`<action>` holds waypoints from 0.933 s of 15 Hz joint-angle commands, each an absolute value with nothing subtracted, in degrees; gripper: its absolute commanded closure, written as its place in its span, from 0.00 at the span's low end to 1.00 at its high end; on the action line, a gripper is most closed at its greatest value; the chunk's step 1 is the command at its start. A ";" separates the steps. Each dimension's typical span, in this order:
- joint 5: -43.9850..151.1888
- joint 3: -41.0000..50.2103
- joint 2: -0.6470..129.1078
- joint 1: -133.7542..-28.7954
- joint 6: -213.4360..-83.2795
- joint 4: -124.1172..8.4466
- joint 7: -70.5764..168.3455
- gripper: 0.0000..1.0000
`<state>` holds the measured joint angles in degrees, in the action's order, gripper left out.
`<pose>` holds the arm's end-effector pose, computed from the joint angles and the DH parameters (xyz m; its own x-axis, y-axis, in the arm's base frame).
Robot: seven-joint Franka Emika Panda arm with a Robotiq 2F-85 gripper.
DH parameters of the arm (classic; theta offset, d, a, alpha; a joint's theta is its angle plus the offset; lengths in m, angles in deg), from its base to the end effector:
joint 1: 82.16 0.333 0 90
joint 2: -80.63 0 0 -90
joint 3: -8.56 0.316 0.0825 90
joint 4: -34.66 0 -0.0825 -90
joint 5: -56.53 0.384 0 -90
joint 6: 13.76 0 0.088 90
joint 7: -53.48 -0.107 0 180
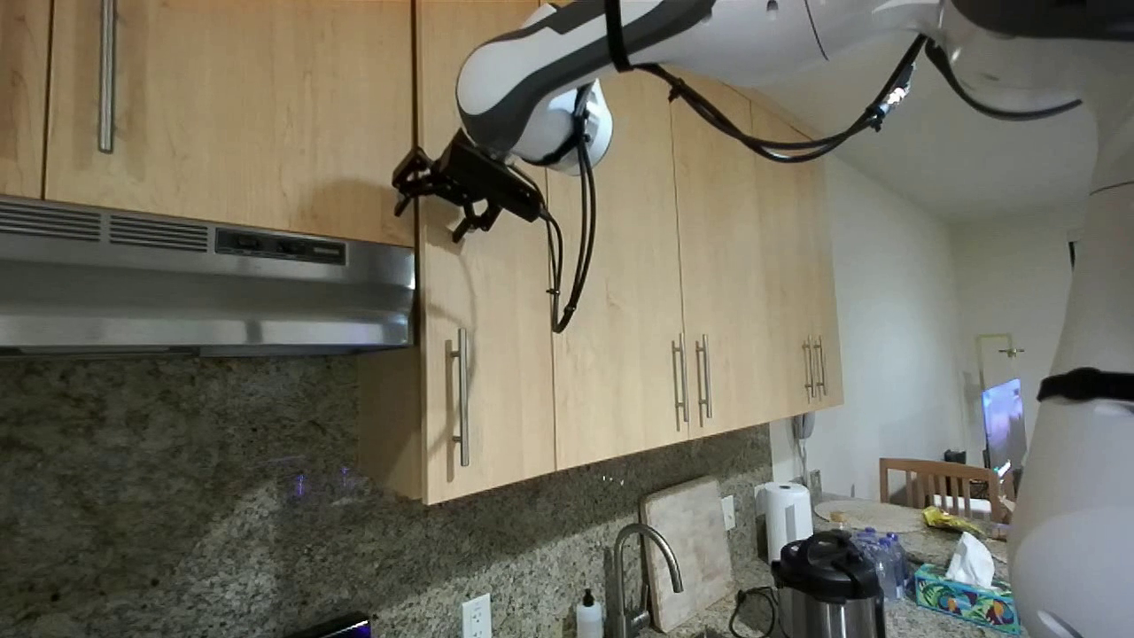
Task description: Close the cabinet door
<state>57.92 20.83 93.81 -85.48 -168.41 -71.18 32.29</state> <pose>0.5246 0.0992 0.7484 0.4879 -0.2718 0.8295 -0.0295 -0.9549 -0.2956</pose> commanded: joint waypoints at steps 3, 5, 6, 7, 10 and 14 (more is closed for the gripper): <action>55.09 19.97 90.99 -84.40 -167.33 -67.24 30.12 0.00; 54.59 19.72 90.56 -84.20 -167.12 -66.84 29.91 0.00; 54.58 21.12 90.37 -85.78 -166.90 -66.54 29.78 0.00; 54.36 21.13 90.19 -85.82 -166.76 -66.34 29.74 0.00; 53.97 21.08 90.33 -85.69 -166.26 -66.62 29.48 0.00; 54.80 19.29 91.67 -83.06 -162.98 -67.76 30.60 0.00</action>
<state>55.79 20.20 90.51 -84.59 -166.40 -67.59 32.25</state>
